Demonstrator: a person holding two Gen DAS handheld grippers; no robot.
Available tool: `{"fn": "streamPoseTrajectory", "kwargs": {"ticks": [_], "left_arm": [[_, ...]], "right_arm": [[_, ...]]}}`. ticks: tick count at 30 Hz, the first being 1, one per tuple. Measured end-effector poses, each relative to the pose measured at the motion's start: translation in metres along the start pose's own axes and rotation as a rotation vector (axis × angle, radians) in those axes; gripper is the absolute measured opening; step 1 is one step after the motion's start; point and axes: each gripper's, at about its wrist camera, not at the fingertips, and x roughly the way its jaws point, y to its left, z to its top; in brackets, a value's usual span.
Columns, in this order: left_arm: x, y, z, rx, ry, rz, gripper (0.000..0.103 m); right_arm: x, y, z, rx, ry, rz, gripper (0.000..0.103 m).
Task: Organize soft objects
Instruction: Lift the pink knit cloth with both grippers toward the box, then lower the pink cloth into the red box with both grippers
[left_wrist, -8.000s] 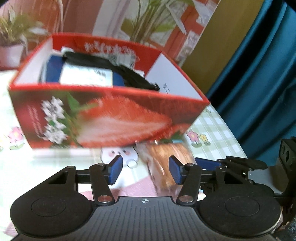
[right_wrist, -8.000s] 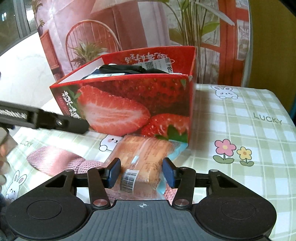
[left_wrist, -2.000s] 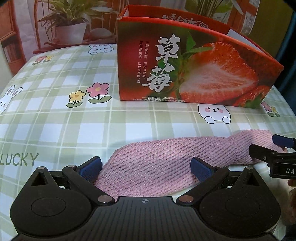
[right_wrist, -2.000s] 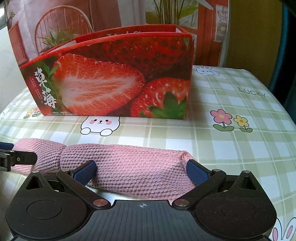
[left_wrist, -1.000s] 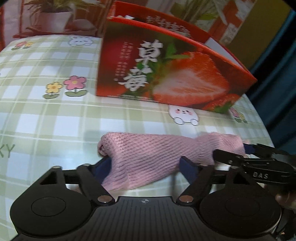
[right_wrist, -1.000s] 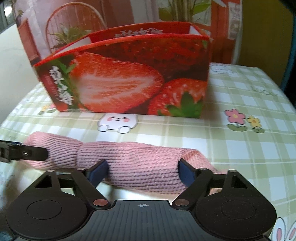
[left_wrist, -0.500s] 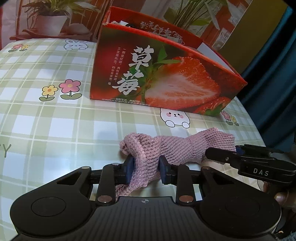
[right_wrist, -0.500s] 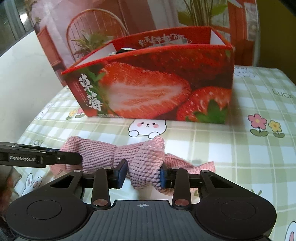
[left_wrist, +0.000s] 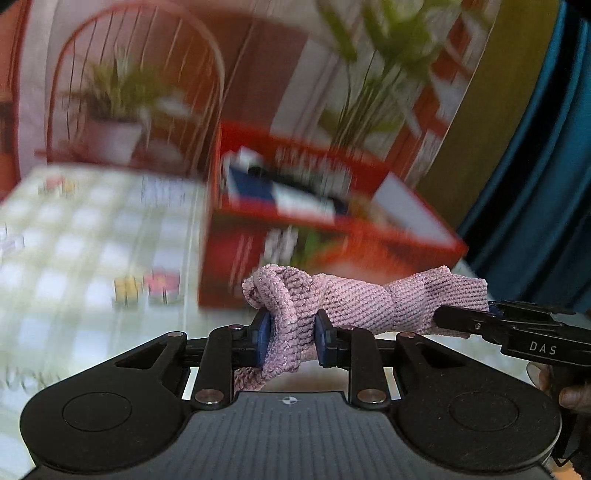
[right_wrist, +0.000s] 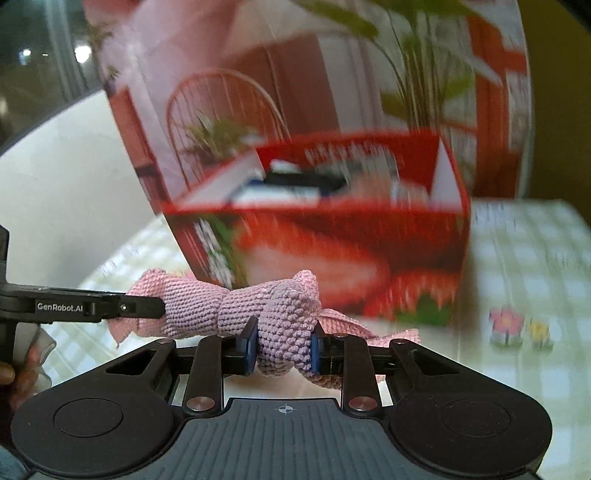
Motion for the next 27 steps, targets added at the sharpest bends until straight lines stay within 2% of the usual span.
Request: {"fn": "streamPoseTrajectory", "kwargs": {"ticks": [6, 10, 13, 16, 23, 27], "left_arm": [[-0.011, -0.015, 0.052, 0.059, -0.107, -0.008, 0.027], [0.002, -0.023, 0.084, 0.098, -0.124, -0.001, 0.027], [0.025, -0.025, 0.103, 0.105, -0.078, -0.007, 0.027], [0.053, -0.026, 0.111, 0.129, -0.004, 0.005, 0.027], [0.095, -0.018, 0.103, 0.152, 0.125, 0.033, 0.027], [0.115, -0.014, 0.102, 0.156, 0.18, 0.064, 0.027]], "right_arm": [[-0.02, 0.005, 0.051, -0.068, -0.114, 0.027, 0.024], [-0.017, 0.001, 0.087, -0.085, -0.156, 0.031, 0.024], [-0.006, -0.005, 0.109, -0.095, -0.161, 0.011, 0.024], [0.013, -0.019, 0.12, -0.047, -0.124, 0.001, 0.024], [0.057, -0.047, 0.111, 0.033, 0.039, -0.016, 0.024], [0.076, -0.054, 0.107, 0.071, 0.089, -0.028, 0.024]]}}
